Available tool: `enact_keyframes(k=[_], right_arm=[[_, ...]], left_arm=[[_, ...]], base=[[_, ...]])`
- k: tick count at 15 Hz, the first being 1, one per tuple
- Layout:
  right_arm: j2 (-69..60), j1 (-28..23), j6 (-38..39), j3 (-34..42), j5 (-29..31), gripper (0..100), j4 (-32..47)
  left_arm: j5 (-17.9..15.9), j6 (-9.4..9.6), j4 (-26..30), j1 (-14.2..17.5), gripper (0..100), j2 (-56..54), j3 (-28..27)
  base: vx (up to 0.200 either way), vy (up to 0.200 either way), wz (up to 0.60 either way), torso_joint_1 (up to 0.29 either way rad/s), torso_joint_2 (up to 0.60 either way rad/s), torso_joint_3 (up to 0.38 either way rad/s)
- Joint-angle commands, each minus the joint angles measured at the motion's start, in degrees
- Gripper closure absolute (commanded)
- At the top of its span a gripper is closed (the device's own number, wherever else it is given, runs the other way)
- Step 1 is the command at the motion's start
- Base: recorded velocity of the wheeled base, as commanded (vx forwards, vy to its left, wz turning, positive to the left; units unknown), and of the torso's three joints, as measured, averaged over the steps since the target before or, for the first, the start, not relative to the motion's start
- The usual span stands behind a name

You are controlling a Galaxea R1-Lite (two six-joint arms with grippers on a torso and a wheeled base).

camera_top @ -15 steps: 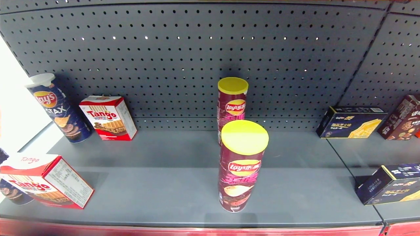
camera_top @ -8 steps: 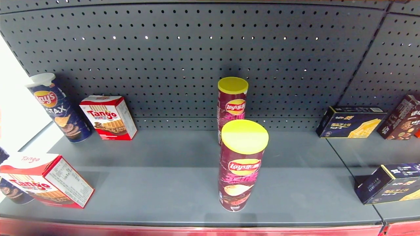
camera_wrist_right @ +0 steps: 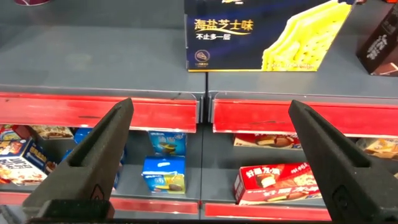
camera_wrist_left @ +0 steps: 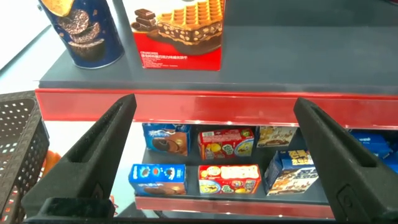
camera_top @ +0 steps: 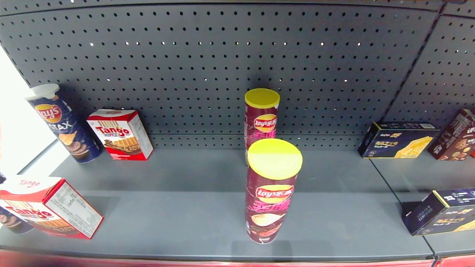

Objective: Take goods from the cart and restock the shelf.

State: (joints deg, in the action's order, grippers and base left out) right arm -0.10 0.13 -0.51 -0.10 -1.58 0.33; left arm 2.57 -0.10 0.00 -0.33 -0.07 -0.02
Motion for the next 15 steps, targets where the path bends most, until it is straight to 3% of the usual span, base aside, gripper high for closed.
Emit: enact_keyframes(k=[1, 11, 13, 15], right_arm=[[0.1, 0.0, 0.0, 0.0, 0.0, 0, 0.0], [0.1, 0.0, 0.0, 0.0, 0.0, 0, 0.0], [0.1, 0.0, 0.0, 0.0, 0.0, 0, 0.0], [0.1, 0.0, 0.0, 0.0, -0.1, 0, 0.0]], left_arm=[[0.0, -0.17, 0.0, 0.0, 0, 0.1, -0.1], [0.0, -0.08, -0.1, 0.0, 0, 0.1, -0.1], [0.1, -0.25, -0.1, 0.1, 0, 0.1, -0.1], [0.1, -0.34, -0.1, 0.0, 0, 0.1, -0.1]], base=[[0.0, 0.0, 0.0, 0.0, 0.0, 0.0], [0.0, -0.04, 0.0, 0.0, 0.0, 0.001], [-0.2, 0.0, 0.0, 0.0, 0.0, 0.007], [0.0, 0.0, 0.0, 0.0, 0.0, 0.0]])
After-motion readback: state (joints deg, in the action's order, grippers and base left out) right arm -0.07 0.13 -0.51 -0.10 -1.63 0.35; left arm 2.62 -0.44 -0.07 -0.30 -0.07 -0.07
